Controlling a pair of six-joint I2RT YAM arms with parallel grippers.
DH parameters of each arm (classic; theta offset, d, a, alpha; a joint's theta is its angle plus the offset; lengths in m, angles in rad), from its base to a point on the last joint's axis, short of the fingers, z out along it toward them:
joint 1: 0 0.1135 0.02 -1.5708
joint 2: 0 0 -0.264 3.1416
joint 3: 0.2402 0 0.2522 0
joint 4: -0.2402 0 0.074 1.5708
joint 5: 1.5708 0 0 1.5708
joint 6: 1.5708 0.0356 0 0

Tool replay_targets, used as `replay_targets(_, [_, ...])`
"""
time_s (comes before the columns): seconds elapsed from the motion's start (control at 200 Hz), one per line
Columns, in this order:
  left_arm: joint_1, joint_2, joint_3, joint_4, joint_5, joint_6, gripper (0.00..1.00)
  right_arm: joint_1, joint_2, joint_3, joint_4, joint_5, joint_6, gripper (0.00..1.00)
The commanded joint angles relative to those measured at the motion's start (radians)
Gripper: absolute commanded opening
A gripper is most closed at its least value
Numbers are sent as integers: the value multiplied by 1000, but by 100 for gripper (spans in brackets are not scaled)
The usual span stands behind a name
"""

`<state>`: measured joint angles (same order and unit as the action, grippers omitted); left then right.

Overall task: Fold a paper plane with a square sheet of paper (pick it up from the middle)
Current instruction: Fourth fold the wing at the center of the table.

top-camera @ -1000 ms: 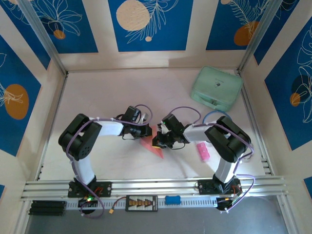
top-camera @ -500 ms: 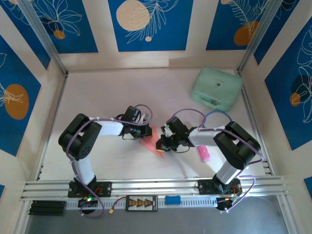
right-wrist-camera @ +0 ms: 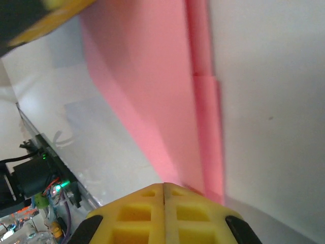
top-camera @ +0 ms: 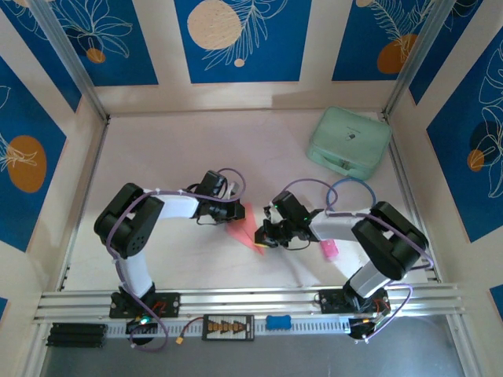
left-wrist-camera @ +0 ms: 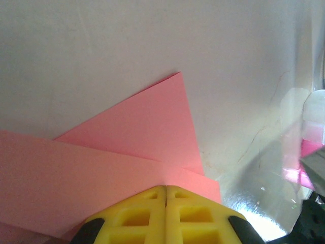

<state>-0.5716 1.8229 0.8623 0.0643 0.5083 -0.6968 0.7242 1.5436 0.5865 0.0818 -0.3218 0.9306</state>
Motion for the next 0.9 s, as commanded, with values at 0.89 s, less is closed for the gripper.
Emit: replay_targets(0.89, [21, 52, -31, -87, -76, 18, 0, 24, -211, -255, -60, 36, 54, 3])
